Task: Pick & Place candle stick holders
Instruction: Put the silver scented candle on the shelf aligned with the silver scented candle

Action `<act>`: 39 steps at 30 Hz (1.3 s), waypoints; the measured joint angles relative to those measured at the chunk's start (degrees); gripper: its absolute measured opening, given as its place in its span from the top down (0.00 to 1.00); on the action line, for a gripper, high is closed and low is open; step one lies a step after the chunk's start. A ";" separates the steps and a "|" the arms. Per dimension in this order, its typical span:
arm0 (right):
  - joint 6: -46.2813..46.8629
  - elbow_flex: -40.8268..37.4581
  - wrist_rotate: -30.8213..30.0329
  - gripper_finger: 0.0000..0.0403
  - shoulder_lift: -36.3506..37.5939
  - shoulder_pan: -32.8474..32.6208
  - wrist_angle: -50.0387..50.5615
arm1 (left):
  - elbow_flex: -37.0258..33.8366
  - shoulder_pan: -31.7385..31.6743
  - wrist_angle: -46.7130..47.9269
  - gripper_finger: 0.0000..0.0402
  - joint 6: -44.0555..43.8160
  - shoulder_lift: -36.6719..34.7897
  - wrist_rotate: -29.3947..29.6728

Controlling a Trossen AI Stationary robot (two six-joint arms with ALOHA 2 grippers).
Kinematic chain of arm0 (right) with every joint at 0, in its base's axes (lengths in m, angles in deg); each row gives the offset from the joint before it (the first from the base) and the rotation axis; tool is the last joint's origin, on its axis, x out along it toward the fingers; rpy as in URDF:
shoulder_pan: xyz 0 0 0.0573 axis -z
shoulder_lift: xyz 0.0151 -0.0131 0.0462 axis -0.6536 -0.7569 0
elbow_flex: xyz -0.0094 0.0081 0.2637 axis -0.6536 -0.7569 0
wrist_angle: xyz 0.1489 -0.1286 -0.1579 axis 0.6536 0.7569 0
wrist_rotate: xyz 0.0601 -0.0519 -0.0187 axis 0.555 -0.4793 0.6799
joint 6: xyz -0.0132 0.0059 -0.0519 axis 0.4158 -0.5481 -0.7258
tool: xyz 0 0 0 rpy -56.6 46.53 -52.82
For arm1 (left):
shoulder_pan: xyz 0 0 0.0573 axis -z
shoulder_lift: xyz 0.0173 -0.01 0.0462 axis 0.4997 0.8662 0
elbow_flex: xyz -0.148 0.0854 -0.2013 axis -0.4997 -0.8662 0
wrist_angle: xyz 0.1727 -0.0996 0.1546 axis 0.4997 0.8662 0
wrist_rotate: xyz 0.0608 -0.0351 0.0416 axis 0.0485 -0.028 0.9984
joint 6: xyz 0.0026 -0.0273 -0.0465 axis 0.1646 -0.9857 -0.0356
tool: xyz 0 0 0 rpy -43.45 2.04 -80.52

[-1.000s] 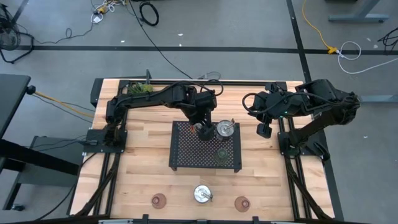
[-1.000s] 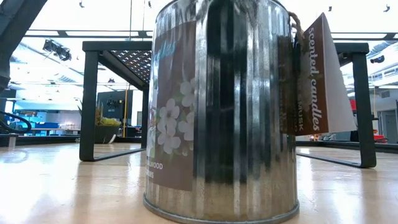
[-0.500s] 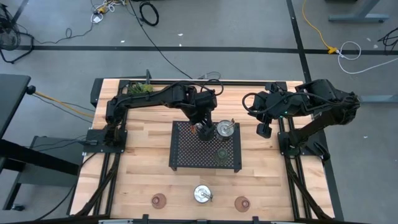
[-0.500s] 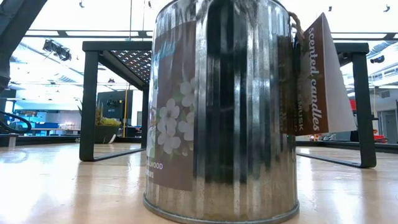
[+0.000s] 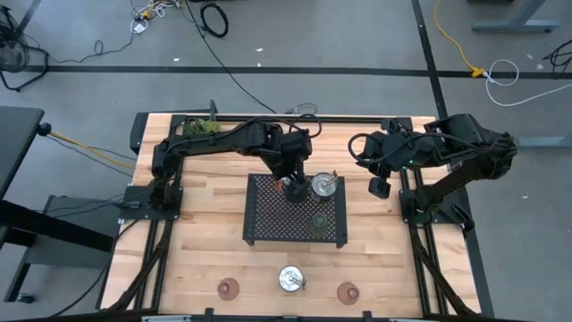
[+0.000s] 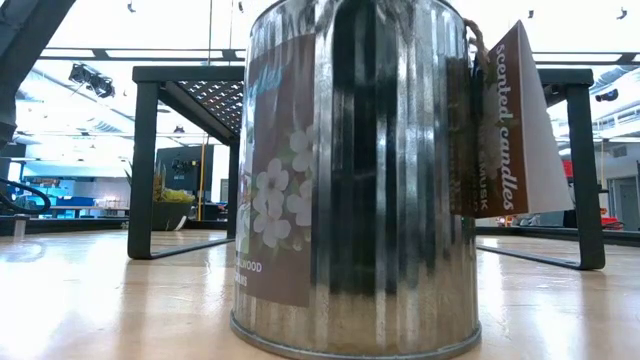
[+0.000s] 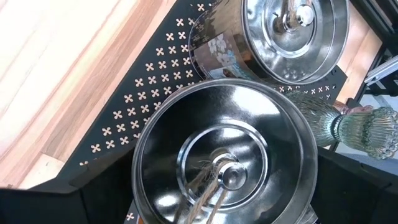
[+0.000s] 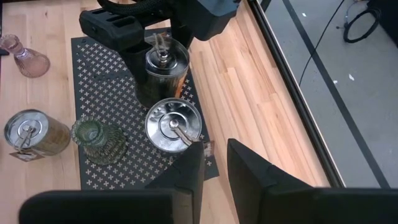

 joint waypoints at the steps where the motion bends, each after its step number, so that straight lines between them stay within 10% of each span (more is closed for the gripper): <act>1: 0.00 0.00 0.01 0.82 0.00 0.01 -0.02 | 0.00 0.00 0.01 0.01 0.03 0.00 0.02; 25: -0.04 0.00 -0.02 0.82 0.00 0.02 -0.02 | 0.00 0.00 -0.15 0.00 2.83 0.00 0.61; 30: -0.04 0.00 -0.02 0.82 -0.02 0.01 -0.02 | -0.02 -0.02 -2.39 0.00 9.29 0.00 -7.84; 39: -0.39 0.00 -0.04 0.82 -0.02 0.00 -0.03 | -0.02 -0.17 -2.97 0.01 6.39 -0.15 0.52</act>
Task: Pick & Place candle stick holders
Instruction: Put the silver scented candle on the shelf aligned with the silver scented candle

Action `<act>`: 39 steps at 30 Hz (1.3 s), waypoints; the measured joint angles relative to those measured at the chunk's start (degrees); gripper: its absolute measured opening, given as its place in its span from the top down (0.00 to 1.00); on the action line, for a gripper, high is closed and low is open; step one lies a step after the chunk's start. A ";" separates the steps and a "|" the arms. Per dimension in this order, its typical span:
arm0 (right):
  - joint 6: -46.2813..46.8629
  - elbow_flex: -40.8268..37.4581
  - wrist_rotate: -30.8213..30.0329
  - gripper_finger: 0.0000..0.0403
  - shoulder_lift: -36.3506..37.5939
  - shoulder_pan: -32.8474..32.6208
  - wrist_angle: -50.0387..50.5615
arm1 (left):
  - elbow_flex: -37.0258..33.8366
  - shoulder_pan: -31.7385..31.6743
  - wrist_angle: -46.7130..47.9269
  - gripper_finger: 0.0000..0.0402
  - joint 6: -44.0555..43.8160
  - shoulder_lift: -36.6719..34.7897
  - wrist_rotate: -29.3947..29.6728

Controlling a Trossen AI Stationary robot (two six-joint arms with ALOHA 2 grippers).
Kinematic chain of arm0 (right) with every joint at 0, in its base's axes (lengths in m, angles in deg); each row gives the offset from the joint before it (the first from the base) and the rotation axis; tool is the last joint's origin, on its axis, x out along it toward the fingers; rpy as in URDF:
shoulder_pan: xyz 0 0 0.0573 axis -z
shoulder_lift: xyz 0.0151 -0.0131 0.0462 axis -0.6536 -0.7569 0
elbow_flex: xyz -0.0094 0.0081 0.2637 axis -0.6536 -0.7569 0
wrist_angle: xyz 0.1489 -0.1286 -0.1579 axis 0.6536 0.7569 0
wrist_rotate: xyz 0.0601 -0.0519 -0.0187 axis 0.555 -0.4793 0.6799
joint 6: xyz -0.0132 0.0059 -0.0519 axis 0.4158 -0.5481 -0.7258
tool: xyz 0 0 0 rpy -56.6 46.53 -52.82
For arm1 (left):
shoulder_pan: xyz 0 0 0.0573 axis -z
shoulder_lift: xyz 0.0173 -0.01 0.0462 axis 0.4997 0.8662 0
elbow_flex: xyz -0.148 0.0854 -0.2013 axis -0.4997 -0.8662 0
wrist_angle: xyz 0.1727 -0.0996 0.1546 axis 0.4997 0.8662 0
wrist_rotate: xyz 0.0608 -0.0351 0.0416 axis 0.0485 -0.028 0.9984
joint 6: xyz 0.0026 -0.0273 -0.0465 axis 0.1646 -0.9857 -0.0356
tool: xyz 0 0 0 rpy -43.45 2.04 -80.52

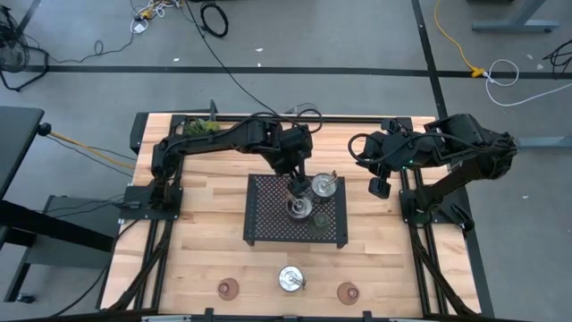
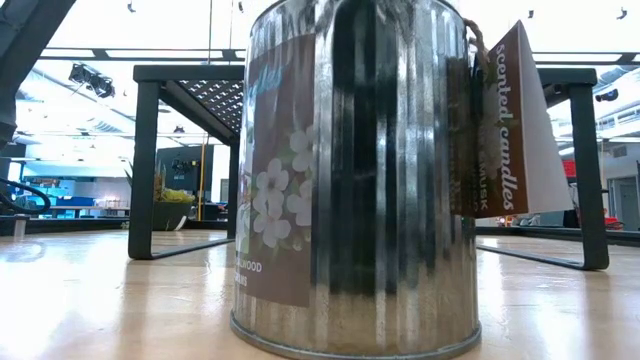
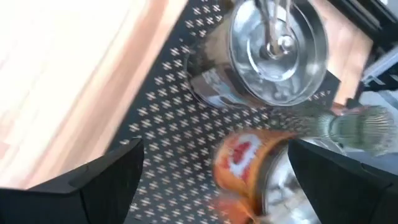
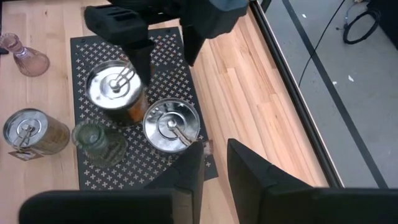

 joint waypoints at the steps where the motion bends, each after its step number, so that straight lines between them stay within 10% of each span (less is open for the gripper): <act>1: 0.02 0.00 0.00 0.82 0.00 0.02 -0.01 | 0.00 0.00 0.06 0.01 0.47 0.00 0.15; 13: 0.17 0.00 0.02 0.82 0.00 0.01 0.01 | 0.00 0.19 0.93 0.01 1.59 0.02 -3.92; 39: 0.17 0.00 0.00 0.82 0.00 0.00 -0.02 | 0.04 0.48 5.50 0.01 6.71 0.11 7.98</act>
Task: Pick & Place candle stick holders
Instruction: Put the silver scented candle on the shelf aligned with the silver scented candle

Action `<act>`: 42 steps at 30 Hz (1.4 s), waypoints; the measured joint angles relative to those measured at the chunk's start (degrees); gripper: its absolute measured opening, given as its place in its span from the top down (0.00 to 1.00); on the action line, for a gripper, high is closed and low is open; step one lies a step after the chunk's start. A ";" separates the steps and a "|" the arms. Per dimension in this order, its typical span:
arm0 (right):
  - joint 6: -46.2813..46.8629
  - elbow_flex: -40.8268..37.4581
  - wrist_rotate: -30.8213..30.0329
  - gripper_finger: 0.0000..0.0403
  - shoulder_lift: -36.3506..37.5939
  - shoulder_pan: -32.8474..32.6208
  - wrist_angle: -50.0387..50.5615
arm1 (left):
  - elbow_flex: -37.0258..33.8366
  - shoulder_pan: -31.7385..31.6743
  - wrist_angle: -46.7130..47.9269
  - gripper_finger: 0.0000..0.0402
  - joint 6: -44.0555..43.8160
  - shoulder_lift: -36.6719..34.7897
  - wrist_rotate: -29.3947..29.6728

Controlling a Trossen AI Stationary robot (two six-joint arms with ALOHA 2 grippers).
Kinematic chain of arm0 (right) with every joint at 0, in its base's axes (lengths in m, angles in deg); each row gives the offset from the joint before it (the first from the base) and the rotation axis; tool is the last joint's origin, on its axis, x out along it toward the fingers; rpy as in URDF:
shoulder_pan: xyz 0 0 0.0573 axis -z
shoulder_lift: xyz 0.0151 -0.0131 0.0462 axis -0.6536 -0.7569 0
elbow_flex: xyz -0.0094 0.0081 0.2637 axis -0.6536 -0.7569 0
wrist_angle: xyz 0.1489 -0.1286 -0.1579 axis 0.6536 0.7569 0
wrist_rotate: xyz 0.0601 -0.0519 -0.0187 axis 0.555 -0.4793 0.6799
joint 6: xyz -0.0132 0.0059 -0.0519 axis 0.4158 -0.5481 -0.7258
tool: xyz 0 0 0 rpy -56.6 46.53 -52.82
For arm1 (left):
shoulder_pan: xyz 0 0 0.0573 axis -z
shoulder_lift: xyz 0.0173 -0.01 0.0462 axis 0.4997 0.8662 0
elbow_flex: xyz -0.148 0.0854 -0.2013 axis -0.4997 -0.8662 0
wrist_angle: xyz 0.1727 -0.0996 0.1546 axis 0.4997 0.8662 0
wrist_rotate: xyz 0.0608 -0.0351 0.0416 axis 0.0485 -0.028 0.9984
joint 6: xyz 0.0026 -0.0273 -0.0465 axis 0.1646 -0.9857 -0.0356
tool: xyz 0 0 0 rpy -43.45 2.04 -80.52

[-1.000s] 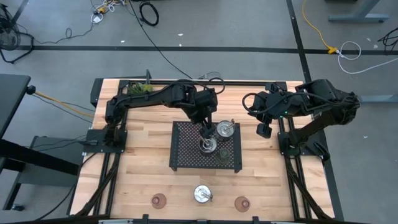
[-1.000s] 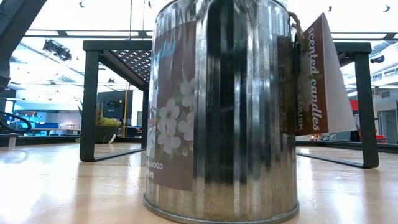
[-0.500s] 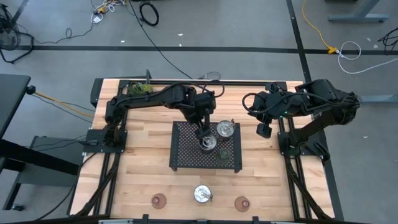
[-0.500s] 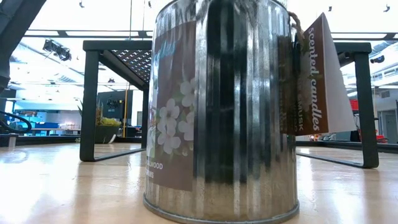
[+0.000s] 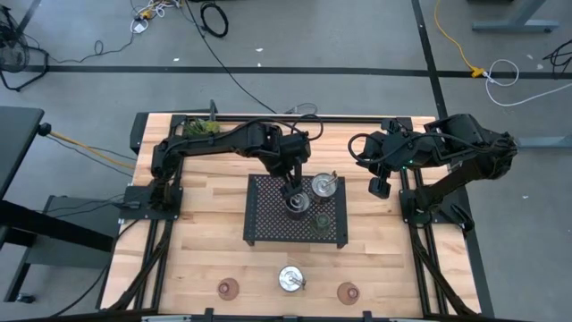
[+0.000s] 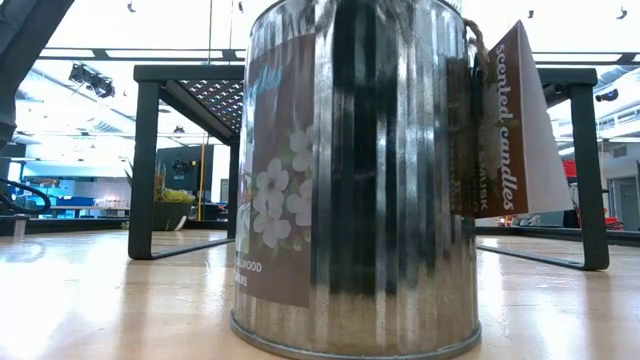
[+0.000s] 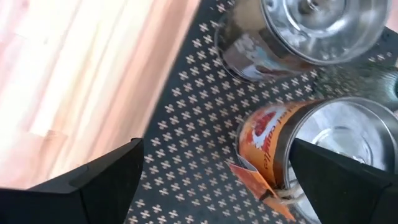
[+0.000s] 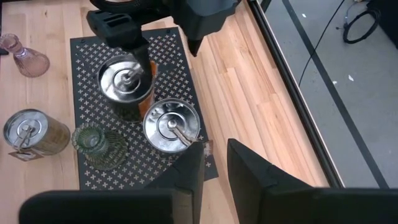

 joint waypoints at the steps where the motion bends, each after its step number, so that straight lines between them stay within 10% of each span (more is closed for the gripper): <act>1: 0.00 0.00 -0.02 0.82 0.00 0.00 0.00 | 0.00 0.00 -0.06 0.01 0.01 0.00 0.81; 42: 0.22 0.00 -0.02 0.82 0.00 0.00 -0.42 | -0.02 -3.21 -2.80 0.01 1.48 0.02 4.78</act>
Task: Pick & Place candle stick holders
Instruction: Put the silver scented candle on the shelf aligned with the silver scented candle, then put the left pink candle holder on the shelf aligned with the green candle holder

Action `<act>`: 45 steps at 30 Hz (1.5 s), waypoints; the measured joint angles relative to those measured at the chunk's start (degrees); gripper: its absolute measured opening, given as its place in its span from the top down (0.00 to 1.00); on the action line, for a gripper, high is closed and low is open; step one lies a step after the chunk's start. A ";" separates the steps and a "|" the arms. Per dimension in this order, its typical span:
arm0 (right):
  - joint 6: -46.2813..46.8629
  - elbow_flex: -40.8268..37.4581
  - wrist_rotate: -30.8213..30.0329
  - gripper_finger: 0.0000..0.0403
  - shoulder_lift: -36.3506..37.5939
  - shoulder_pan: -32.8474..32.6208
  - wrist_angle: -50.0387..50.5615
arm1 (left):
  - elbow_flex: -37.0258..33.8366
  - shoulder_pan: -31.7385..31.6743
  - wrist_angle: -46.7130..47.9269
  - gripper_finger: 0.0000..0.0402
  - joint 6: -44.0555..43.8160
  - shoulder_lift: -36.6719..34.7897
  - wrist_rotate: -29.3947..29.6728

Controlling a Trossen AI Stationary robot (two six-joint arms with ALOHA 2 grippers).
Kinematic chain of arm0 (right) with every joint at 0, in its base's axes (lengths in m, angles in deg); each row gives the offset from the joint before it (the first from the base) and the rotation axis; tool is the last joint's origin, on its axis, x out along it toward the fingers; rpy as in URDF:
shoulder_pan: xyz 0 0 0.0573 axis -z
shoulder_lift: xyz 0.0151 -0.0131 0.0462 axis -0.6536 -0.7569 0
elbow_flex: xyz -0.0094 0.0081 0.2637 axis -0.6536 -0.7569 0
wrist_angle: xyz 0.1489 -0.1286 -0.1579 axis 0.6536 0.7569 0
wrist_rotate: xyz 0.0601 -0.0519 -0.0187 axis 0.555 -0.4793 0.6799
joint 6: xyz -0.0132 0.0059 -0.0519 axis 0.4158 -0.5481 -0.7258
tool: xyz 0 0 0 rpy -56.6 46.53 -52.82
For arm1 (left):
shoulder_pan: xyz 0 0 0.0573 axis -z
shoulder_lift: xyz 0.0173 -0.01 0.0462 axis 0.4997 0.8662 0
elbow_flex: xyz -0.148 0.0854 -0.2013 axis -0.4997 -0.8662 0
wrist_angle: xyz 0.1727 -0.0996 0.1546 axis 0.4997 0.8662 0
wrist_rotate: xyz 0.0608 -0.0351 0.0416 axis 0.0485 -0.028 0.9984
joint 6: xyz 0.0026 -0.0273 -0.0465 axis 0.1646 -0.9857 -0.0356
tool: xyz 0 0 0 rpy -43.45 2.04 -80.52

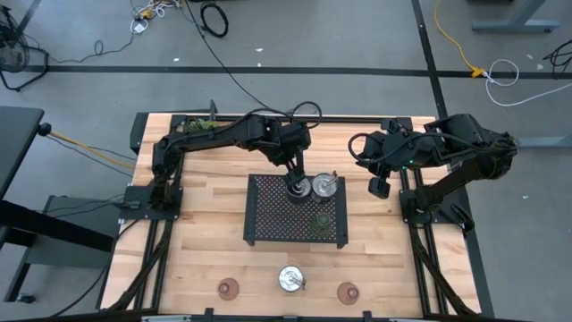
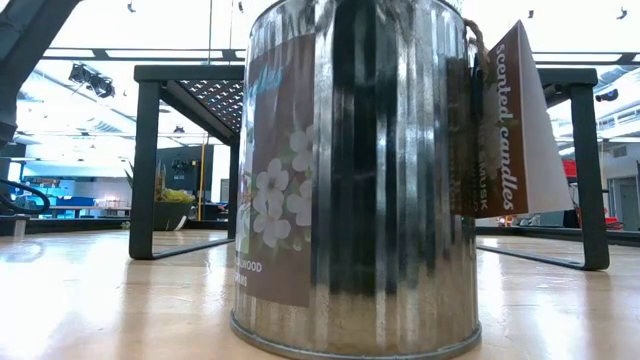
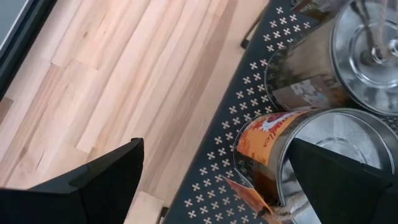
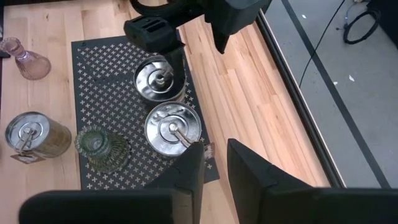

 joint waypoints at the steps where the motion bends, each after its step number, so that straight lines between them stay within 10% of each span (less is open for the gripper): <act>1: -0.02 0.00 0.00 0.82 0.00 0.02 -0.12 | 0.00 -0.10 0.00 0.01 0.00 0.00 -0.02; 20: -0.02 0.00 -0.94 0.82 0.00 0.01 -0.92 | -0.04 -0.37 1.20 0.01 0.04 -2.84 -0.19; 29: -0.02 0.00 0.00 0.82 0.02 0.00 -0.92 | -0.03 2.24 13.77 0.01 1.50 -4.00 -14.53; 45: -0.28 0.00 1.59 0.82 0.02 0.01 -1.07 | -0.03 23.50 20.29 0.01 -17.41 -7.93 -3.75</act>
